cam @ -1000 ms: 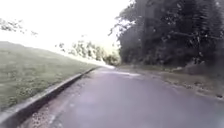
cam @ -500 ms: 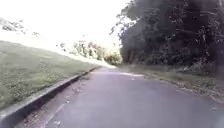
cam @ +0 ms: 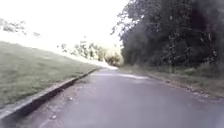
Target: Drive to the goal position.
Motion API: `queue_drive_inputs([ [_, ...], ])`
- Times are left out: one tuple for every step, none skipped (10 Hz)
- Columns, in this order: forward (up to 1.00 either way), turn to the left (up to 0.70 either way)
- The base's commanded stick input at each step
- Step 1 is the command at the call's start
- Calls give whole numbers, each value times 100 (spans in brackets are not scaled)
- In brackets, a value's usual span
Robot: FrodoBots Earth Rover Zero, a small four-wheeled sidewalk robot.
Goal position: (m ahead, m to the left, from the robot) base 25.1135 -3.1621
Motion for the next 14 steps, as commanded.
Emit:
queue_drive_inputs([
  [100,0],
  [100,0],
  [100,0],
  [100,0],
  [100,0],
  [100,0],
  [100,-27],
  [100,-27],
  [100,-27],
  [100,-27],
  [100,-27],
  [100,-24],
  [100,-12],
  [100,-1],
])
